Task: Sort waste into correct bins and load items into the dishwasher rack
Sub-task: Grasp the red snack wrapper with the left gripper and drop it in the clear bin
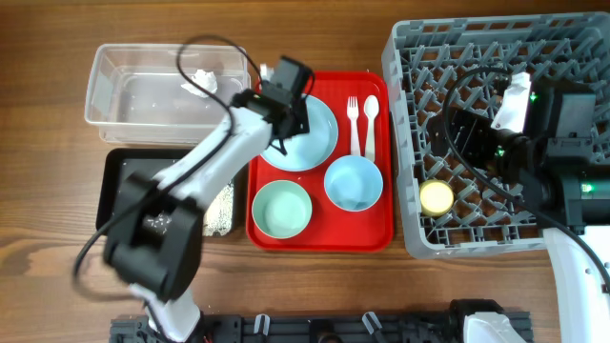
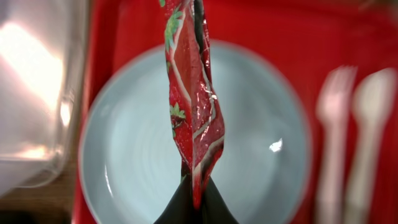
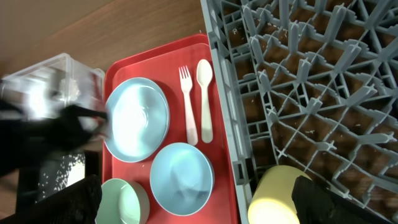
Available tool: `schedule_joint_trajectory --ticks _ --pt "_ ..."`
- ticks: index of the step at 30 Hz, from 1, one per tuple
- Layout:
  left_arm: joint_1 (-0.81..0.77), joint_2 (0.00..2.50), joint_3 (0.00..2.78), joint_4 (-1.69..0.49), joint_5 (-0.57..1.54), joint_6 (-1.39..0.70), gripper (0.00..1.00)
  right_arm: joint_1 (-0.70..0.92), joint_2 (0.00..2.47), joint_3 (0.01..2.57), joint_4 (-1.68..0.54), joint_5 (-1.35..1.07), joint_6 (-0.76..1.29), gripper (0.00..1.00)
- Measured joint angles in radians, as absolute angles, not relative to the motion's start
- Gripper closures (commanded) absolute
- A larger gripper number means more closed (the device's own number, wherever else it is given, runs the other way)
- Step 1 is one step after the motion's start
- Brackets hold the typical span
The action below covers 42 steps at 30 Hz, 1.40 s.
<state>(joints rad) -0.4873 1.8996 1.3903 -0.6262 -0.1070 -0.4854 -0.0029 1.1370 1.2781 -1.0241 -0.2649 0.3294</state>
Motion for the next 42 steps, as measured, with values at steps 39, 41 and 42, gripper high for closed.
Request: schedule_joint_trajectory --ticks 39,41,42 --pt "-0.143 1.166 1.494 -0.966 -0.03 -0.405 0.0 -0.003 1.127 1.278 -1.062 -0.265 0.309 0.0" --pt "-0.143 1.143 1.495 -0.969 -0.028 -0.405 0.0 -0.003 1.128 1.278 -1.061 -0.265 0.309 0.0" --pt "-0.143 1.133 1.495 -0.97 -0.028 -0.405 0.0 -0.003 1.128 1.278 -1.062 -0.265 0.309 0.0"
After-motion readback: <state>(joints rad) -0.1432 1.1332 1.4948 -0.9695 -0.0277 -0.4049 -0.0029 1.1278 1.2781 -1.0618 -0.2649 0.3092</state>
